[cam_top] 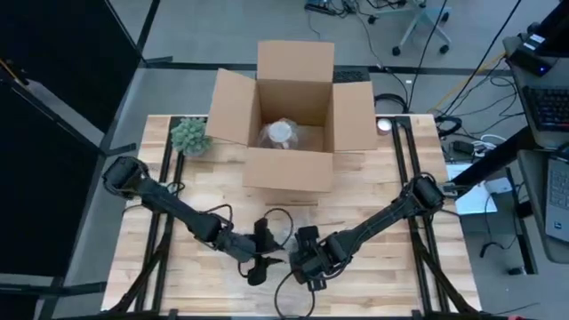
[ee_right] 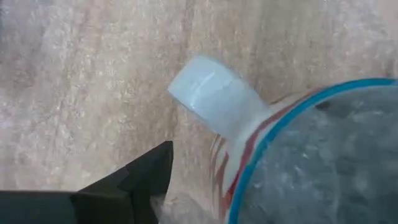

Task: Wrap mug
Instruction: Wrap the red mug with bubble wrap

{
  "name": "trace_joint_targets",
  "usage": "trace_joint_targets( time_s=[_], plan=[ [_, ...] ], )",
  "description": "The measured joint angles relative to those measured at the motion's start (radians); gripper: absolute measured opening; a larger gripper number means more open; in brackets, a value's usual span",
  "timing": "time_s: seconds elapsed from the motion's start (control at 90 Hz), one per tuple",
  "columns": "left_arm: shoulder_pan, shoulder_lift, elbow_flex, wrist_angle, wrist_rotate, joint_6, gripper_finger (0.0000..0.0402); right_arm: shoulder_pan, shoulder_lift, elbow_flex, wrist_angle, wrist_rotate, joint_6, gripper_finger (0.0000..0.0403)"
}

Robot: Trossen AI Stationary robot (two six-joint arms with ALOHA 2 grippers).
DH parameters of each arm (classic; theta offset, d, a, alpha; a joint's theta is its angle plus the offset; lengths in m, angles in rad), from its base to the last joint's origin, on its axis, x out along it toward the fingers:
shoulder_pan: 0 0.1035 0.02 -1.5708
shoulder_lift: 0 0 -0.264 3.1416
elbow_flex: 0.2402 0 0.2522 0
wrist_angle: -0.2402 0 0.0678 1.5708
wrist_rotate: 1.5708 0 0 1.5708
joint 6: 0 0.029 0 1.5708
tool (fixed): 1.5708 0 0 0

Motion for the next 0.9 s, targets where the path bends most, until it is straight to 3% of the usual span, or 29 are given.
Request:
trace_joint_targets(
  time_s=[0.133,0.311,0.4,0.478,0.556,0.9],
  plan=[
    [-0.017,-0.010,-0.009,-0.155,-0.203,-0.025,0.0161,0.000,0.000,0.000,0.002,0.000,-0.003,0.0242],
    [-0.003,0.010,-0.029,-0.011,-0.310,0.098,0.0161,0.000,0.000,-0.001,0.003,0.001,-0.018,0.0242],
    [-0.011,0.010,-0.026,0.131,-0.299,0.214,0.0161,0.000,0.000,-0.001,0.004,0.000,-0.018,0.0242],
    [-0.003,0.019,-0.026,0.204,-0.216,0.246,0.0161,0.000,0.000,-0.001,0.004,0.000,-0.021,0.0242],
    [0.019,0.041,-0.026,0.251,-0.158,0.241,0.0161,-0.002,0.000,-0.001,0.005,-0.001,-0.022,0.0242],
    [0.057,0.162,-0.025,0.351,-0.078,0.162,0.0161,-0.007,-0.006,-0.002,0.006,-0.009,-0.023,0.0242]
  ],
)
